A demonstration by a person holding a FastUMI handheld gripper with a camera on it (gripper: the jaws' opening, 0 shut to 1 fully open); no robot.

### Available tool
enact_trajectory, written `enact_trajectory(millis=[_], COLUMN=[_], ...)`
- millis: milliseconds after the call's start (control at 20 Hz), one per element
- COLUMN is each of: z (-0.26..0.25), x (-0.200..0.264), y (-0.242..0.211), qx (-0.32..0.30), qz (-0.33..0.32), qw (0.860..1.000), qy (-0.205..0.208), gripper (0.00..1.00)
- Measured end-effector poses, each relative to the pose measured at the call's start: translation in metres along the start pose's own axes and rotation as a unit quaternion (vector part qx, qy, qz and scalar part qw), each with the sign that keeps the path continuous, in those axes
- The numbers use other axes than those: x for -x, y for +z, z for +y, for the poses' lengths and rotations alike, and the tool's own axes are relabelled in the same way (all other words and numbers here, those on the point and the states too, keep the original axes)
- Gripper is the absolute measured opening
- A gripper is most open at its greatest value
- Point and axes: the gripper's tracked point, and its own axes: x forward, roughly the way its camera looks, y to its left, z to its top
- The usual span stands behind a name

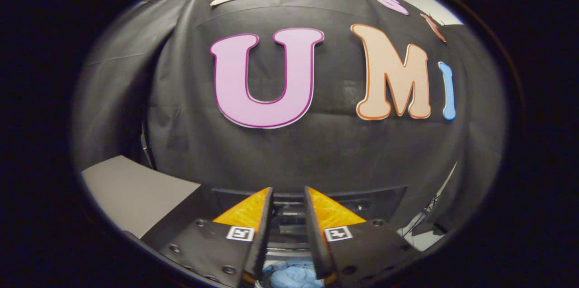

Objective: Put the clothes into the washing machine and then close the washing machine lid.

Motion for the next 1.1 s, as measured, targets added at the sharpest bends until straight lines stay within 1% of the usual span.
enact_trajectory(millis=[50, 150, 250, 500, 650, 950, 1100], z=[0.002, 0.0, 0.003, 0.005, 0.001, 0.003, 0.003], x=[-0.008, -0.019, -0.028, -0.051, -0.061, -0.083, -0.084], y=[0.003, 0.011, 0.013, 0.004, 0.002, -0.032, -0.035], qx=[0.003, 0.005, -0.002, -0.011, 0.01, 0.029, 0.032], qz=[-0.009, -0.026, -0.033, -0.02, -0.027, 0.021, 0.018], qw=[1.0, 1.0, 0.999, 1.0, 0.999, 0.999, 0.999], qy=[-0.004, -0.017, -0.021, -0.022, -0.035, -0.037, -0.039], gripper=[0.54, 0.57, 0.57, 0.57, 0.57, 0.57, 0.58])
